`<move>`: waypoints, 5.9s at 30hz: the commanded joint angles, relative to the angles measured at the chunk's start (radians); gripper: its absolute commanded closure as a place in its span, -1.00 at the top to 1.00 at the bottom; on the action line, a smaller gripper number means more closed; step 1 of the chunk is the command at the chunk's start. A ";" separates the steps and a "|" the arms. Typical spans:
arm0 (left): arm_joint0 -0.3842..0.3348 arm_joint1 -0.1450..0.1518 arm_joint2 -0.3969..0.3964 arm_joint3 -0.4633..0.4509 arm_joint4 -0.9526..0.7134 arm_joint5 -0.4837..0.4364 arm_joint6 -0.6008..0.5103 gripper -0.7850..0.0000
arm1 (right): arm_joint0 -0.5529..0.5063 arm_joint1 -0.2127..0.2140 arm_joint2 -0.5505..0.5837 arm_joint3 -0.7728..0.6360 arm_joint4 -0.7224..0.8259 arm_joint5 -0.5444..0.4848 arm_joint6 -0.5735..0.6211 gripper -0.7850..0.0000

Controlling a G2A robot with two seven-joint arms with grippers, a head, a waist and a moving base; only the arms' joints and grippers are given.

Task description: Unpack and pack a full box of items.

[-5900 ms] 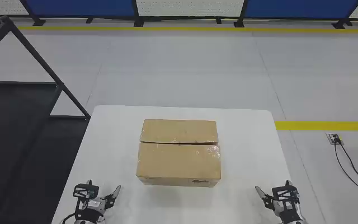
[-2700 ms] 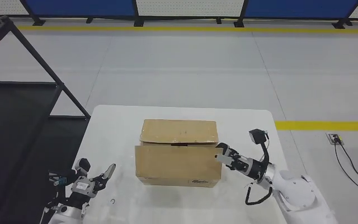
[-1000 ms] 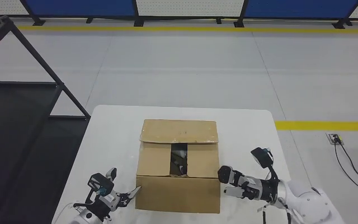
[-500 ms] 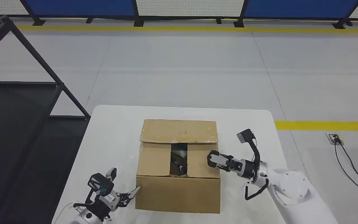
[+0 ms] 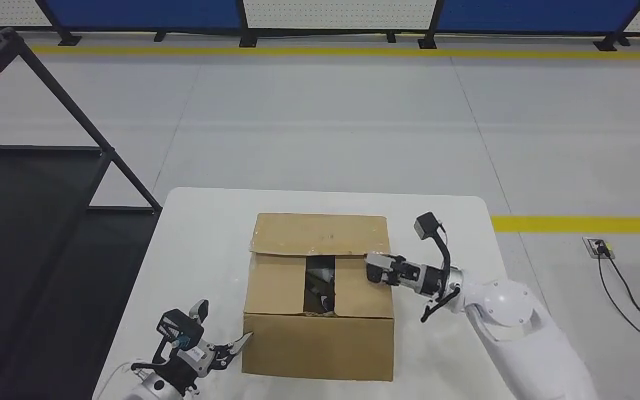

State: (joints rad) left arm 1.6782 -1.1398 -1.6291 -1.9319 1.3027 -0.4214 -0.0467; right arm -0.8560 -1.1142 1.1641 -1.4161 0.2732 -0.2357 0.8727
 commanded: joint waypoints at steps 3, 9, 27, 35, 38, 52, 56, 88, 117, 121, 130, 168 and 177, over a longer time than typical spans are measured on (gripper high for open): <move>0.000 0.000 0.000 0.000 0.000 0.000 0.000 1.00 | 0.017 -0.006 -0.010 0.005 -0.016 -0.012 -0.045 1.00; 0.000 0.000 0.000 0.000 0.000 0.000 0.000 1.00 | 0.043 -0.020 -0.025 0.006 -0.044 -0.038 -0.176 1.00; 0.000 0.000 0.000 0.000 0.000 0.000 0.000 1.00 | 0.056 -0.036 -0.033 -0.005 0.003 -0.061 -0.284 1.00; 0.000 0.000 0.000 0.000 0.000 0.000 0.000 1.00 | 0.187 -0.086 -0.135 0.099 -0.023 0.058 -0.486 1.00; 0.000 0.000 0.000 0.000 0.000 0.000 0.000 1.00 | 0.240 -0.108 -0.178 0.160 -0.046 0.099 -0.555 1.00; 0.000 0.000 0.000 0.000 0.000 0.000 0.000 1.00 | 0.413 -0.196 -0.298 0.421 -0.101 0.219 -0.677 1.00; 0.000 0.000 0.000 0.000 0.000 0.000 0.000 1.00 | 0.447 -0.216 -0.323 0.479 -0.111 0.253 -0.639 1.00; 0.034 0.000 -0.081 -0.039 -0.102 0.028 0.051 1.00 | 0.337 -0.203 -0.211 0.303 -0.065 0.050 -0.106 1.00; 0.051 -0.004 -0.168 -0.011 -0.188 0.086 0.062 1.00 | 0.421 -0.306 -0.329 0.434 0.076 0.031 -0.104 1.00; 0.049 -0.005 -0.166 -0.012 -0.188 0.093 0.067 1.00 | 0.427 -0.314 -0.320 0.409 0.103 0.025 -0.116 1.00; 0.049 -0.006 -0.181 0.000 -0.217 0.102 0.069 1.00 | 0.463 -0.352 -0.354 0.401 0.128 0.039 -0.181 1.00; 0.084 -0.010 -0.286 -0.042 -0.504 0.004 0.033 1.00 | 0.638 -0.607 -0.606 0.732 0.148 -0.037 -0.260 1.00; 0.043 -0.012 -0.225 -0.045 -0.466 0.056 -0.009 1.00 | 0.653 -0.672 -0.618 0.845 0.167 -0.090 -0.224 1.00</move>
State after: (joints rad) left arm 1.7242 -1.1522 -1.8600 -1.9777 0.8268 -0.3718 -0.0482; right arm -0.2049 -1.7796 0.5445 -0.5850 0.4381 -0.3185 0.6450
